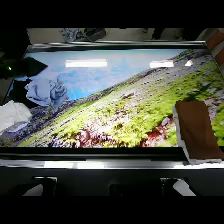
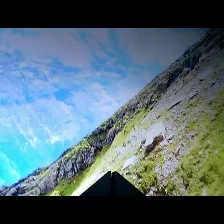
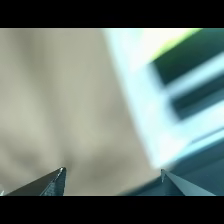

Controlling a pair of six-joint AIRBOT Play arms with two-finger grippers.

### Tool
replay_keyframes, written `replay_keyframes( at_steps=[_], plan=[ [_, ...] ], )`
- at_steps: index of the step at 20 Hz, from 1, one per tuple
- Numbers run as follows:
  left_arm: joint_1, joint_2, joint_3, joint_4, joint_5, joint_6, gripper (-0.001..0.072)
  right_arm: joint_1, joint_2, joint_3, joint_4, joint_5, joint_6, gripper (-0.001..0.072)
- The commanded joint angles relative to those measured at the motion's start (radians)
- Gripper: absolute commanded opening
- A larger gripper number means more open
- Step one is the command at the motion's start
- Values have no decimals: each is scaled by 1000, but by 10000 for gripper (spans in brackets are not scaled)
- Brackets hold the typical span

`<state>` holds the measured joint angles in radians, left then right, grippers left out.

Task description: Fold the shirts.

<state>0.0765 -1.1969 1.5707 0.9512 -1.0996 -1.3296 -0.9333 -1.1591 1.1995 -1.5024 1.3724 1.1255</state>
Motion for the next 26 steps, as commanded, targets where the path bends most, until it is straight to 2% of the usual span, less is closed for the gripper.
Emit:
replay_keyframes(
  at_steps=[1,2,3,4,5,6,7,8,9,10,11,12,14,26],
  plan=[
    [-70,-16,178,366,52,-131,32,108,2,346,72,-297,-80,708],
    [-127,-37,231,608,48,-237,32,204,2,415,99,-380,-84,707],
    [-180,-61,254,805,33,-296,33,314,2,450,119,-422,-83,707],
    [-227,-87,253,942,3,-316,34,441,2,458,151,-432,-76,707],
    [-253,-119,253,990,-62,-325,35,562,-8,458,159,-393,-46,707],
    [-267,-158,249,974,-163,-333,56,689,-35,452,147,-324,-8,708],
    [-272,-194,236,931,-278,-357,180,792,-71,435,130,-245,6,709],
    [-271,-229,207,867,-412,-377,419,883,-122,413,112,-141,23,710],
    [-270,-251,149,796,-497,-360,519,941,-174,392,112,-47,43,710],
    [-272,-238,62,724,-474,-347,445,985,-227,372,129,40,47,709],
    [-272,-203,-22,679,-395,-362,416,1012,-268,365,129,95,46,709],
    [-272,-156,-101,660,-301,-408,418,1033,-299,365,126,131,46,709],
    [-271,-105,-177,661,-206,-443,432,1044,-321,365,126,144,52,708],
    [-271,-107,-180,663,-204,-441,431,1043,-321,365,118,144,53,705]
  ],
)
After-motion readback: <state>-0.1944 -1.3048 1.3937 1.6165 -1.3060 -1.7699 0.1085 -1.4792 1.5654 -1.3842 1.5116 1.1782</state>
